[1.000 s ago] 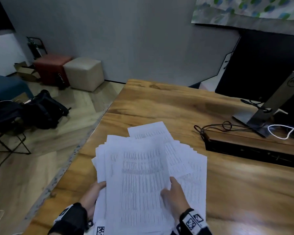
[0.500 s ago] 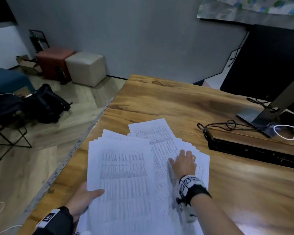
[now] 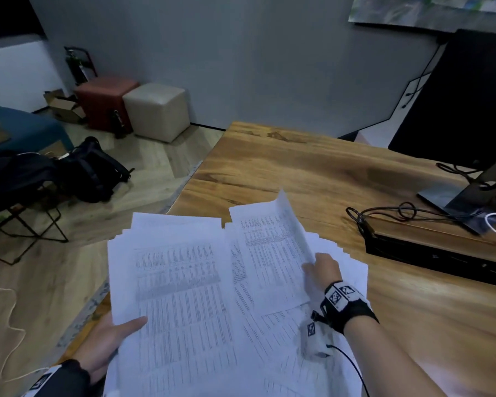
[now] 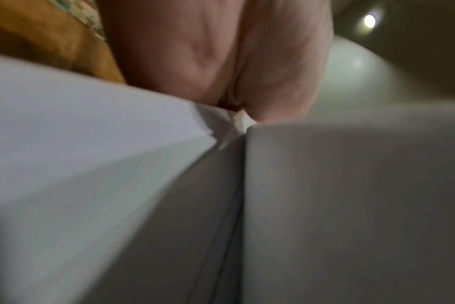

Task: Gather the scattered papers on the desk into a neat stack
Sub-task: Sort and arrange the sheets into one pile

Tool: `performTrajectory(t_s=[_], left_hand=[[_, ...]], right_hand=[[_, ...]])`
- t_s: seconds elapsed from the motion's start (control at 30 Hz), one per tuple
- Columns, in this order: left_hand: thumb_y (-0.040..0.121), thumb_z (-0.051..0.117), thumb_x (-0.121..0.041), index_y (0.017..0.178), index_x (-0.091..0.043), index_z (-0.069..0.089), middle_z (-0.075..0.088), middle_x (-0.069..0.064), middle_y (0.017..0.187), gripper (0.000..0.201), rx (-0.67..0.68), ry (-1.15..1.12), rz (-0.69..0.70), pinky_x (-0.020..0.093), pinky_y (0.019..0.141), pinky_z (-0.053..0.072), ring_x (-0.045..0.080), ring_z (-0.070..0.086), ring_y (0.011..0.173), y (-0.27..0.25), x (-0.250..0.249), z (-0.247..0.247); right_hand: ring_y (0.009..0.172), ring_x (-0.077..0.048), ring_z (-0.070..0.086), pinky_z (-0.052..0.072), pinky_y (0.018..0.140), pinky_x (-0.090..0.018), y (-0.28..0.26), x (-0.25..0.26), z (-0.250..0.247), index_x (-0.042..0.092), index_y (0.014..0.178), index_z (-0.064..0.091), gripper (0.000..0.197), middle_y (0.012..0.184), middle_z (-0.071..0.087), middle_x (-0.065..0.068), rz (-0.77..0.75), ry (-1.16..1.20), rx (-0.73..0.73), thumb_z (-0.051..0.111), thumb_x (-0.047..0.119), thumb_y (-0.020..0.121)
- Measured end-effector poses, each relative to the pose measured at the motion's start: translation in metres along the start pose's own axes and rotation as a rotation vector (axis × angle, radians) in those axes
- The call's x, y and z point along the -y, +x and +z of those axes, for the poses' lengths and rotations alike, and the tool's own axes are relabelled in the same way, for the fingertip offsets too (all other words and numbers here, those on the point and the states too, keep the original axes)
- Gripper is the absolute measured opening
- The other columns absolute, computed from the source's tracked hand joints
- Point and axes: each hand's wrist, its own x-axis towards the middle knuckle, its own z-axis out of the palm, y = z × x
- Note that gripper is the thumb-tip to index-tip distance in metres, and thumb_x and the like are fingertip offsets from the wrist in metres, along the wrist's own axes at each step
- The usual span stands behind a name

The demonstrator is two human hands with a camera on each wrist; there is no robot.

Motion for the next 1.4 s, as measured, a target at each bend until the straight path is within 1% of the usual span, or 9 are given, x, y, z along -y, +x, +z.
performTrajectory(t_s=[0.13,0.27,0.43,0.57,0.7,0.87,1.0,1.1,1.4], left_hand=[[0.082,0.074,-0.007,0.129,-0.011,0.059,0.071,0.018,0.122,0.049,0.018,-0.080,0.034,0.055,0.090,0.053,0.041,0.070,0.104,-0.003,-0.005,-0.008],[0.032,0.100,-0.029,0.117,-0.007,0.065,0.076,0.016,0.112,0.094,0.076,-0.114,0.056,0.050,0.087,0.055,0.038,0.074,0.099,-0.005,-0.007,-0.013],[0.082,0.064,0.002,0.113,-0.001,0.065,0.077,0.020,0.106,0.031,0.045,-0.107,0.106,0.047,0.070,0.061,0.033,0.078,0.082,-0.013,-0.022,-0.008],[0.090,0.053,0.009,0.109,-0.001,0.066,0.079,0.018,0.100,0.025,0.036,-0.045,0.118,0.036,0.059,0.063,0.031,0.078,0.079,-0.017,-0.031,-0.009],[0.090,0.056,0.007,0.113,-0.001,0.065,0.078,0.017,0.103,0.026,-0.006,-0.026,0.145,0.037,0.063,0.064,0.031,0.078,0.084,-0.014,-0.032,-0.013],[0.090,0.057,0.006,0.115,0.003,0.065,0.076,0.021,0.107,0.026,-0.034,-0.042,0.141,0.040,0.068,0.062,0.032,0.077,0.084,-0.010,-0.027,-0.014],[0.090,0.058,0.006,0.115,0.003,0.065,0.076,0.021,0.107,0.026,-0.042,-0.038,0.124,0.039,0.064,0.063,0.033,0.077,0.084,-0.008,-0.025,-0.014],[0.090,0.057,0.006,0.114,0.000,0.065,0.077,0.020,0.106,0.026,-0.025,-0.038,0.119,0.041,0.067,0.063,0.035,0.077,0.087,-0.008,-0.027,-0.011],[0.090,0.060,0.003,0.125,-0.002,0.061,0.072,0.022,0.118,0.036,0.036,-0.109,0.014,0.063,0.097,0.048,0.044,0.070,0.105,0.000,-0.012,0.003]], right_hand=[[0.067,-0.024,0.057,0.040,0.052,-0.026,-0.034,-0.004,-0.010,0.009,0.069,0.055,0.024,0.069,0.057,-0.004,-0.102,0.092,0.095,0.056,0.016,0.092],[0.060,-0.017,0.056,0.042,0.050,-0.025,-0.065,-0.011,0.006,0.013,0.069,0.057,0.019,0.068,0.060,-0.001,-0.097,-0.009,0.100,0.055,0.010,0.088],[0.102,-0.025,0.059,0.055,0.085,-0.037,-0.082,-0.006,0.039,0.011,0.103,0.061,0.024,0.110,0.060,-0.008,-0.026,-0.260,0.018,0.054,0.003,0.082],[0.129,-0.029,0.042,0.044,0.101,-0.042,-0.081,0.017,0.048,0.012,0.137,0.041,0.069,0.137,0.045,-0.008,0.008,-0.225,0.035,0.064,0.047,0.083],[0.128,-0.027,0.044,0.042,0.101,-0.042,-0.080,0.039,0.064,0.013,0.132,0.046,0.075,0.136,0.049,-0.006,0.037,-0.299,0.046,0.065,0.061,0.079],[0.120,-0.025,0.055,0.042,0.098,-0.038,-0.083,0.049,0.079,0.014,0.129,0.050,0.063,0.129,0.057,-0.005,0.174,-0.347,0.141,0.072,0.045,0.079],[0.075,-0.021,0.066,0.052,0.061,-0.022,-0.077,0.044,0.065,0.007,0.100,0.064,0.030,0.094,0.070,-0.005,0.212,0.114,0.187,0.061,0.019,0.073],[0.060,-0.022,0.066,0.051,0.045,-0.025,-0.088,0.038,0.033,0.007,0.090,0.066,0.018,0.076,0.070,-0.005,0.121,0.337,0.158,0.058,0.010,0.074],[0.081,-0.023,0.071,0.053,0.063,-0.033,-0.129,0.019,-0.109,0.008,0.101,0.065,0.021,0.089,0.074,-0.006,-0.164,0.575,-0.015,0.070,-0.001,0.083]])
